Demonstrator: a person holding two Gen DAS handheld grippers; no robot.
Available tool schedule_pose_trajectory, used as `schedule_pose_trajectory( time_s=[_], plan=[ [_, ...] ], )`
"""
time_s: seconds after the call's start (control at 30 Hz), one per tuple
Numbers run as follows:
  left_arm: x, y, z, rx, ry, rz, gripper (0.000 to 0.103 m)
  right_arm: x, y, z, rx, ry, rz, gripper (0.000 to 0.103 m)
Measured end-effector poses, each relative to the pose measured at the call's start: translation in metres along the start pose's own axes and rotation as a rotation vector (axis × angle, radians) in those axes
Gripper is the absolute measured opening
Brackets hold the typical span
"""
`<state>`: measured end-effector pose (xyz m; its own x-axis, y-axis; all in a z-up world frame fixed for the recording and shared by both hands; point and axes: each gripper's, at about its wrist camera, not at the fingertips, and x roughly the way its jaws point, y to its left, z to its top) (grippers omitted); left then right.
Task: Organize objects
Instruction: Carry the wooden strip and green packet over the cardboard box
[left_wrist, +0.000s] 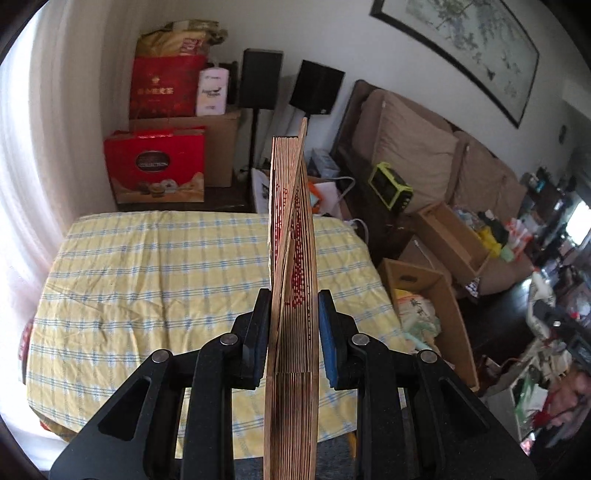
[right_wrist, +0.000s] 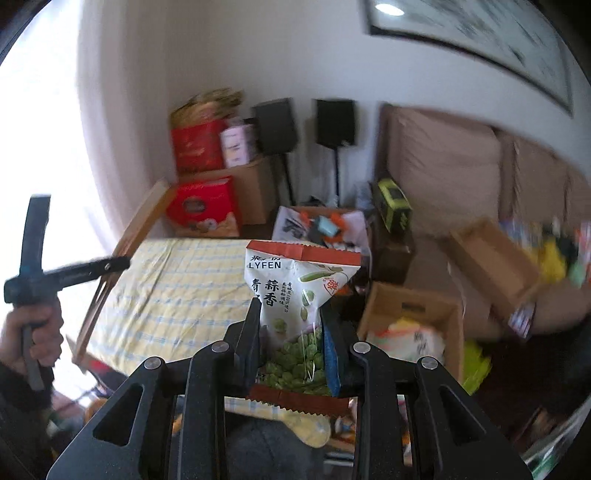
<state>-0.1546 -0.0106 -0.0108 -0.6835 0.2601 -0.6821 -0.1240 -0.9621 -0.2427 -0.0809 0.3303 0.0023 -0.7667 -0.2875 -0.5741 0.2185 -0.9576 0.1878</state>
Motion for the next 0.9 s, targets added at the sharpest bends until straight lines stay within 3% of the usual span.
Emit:
schedule_pose_trajectory(
  time_s=[0.1, 0.23, 0.53, 0.77, 0.9],
  plan=[
    [0.009, -0.013, 0.002, 0.015, 0.04, -0.049, 0.023, 0.001, -0.04, -0.013, 0.096, -0.008, -0.047, 0.028],
    [0.024, -0.056, -0.002, 0.142, 0.057, 0.004, 0.023, 0.007, -0.083, -0.029, 0.175, -0.004, -0.125, 0.028],
    [0.06, -0.159, -0.017, 0.35, 0.1, -0.069, 0.023, 0.047, -0.164, -0.082, 0.315, 0.077, -0.202, 0.029],
    [0.1, -0.211, -0.021, 0.329, 0.199, -0.188, 0.023, 0.109, -0.214, -0.111, 0.399, 0.201, -0.247, 0.029],
    [0.121, -0.234, -0.03, 0.327, 0.238, -0.222, 0.023, 0.118, -0.223, -0.128, 0.471, 0.193, -0.234, 0.029]
  ],
)
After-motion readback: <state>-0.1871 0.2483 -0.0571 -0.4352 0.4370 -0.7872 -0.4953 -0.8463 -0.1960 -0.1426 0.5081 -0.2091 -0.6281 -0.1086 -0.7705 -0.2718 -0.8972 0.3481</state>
